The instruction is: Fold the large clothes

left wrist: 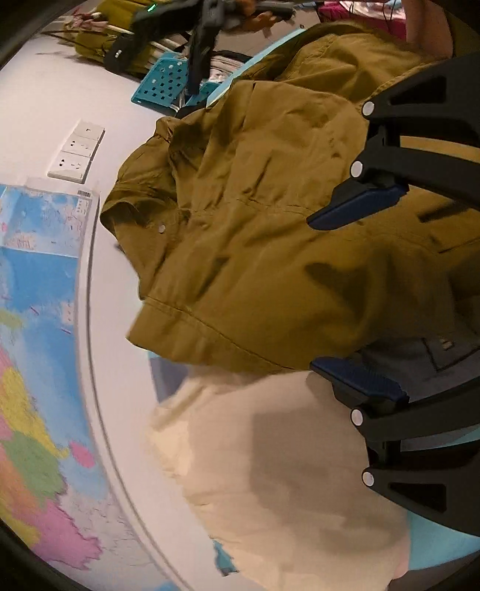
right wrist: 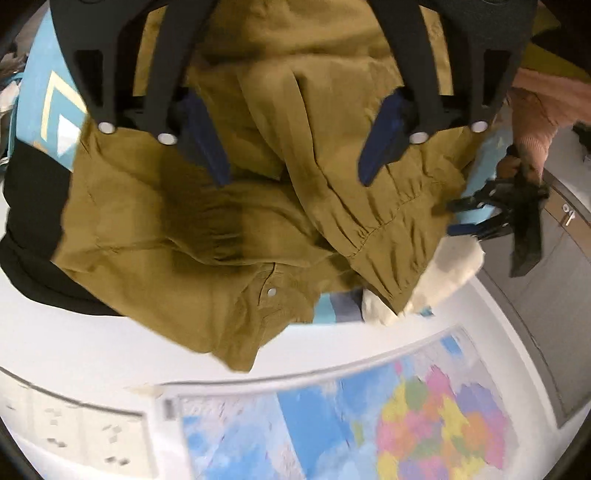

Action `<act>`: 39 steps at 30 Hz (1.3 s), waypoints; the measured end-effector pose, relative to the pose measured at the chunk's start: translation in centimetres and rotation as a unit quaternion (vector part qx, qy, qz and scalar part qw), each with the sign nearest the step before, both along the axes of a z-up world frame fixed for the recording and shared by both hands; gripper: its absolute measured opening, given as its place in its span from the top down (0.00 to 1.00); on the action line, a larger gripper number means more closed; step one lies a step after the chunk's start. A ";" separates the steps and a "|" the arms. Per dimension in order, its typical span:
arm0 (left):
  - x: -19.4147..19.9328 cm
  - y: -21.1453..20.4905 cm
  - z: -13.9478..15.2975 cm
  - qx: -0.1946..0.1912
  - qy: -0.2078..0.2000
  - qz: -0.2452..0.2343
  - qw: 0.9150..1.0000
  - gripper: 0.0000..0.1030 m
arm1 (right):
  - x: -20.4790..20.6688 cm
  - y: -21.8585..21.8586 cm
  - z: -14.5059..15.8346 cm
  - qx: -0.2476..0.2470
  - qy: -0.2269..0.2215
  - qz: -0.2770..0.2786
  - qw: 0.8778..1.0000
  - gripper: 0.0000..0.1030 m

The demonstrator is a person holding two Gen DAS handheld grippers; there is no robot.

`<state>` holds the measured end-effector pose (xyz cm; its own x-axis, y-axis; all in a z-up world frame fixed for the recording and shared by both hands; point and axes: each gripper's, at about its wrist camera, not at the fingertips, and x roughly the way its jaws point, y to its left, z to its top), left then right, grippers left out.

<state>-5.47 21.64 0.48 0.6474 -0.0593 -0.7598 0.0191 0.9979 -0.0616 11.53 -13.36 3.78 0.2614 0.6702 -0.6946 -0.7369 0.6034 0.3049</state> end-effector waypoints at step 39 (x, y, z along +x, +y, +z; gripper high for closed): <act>5.9 -7.0 -3.2 0.002 0.019 -0.027 0.999 0.33 | 3.0 4.9 -6.6 0.057 0.072 -0.010 0.996 0.23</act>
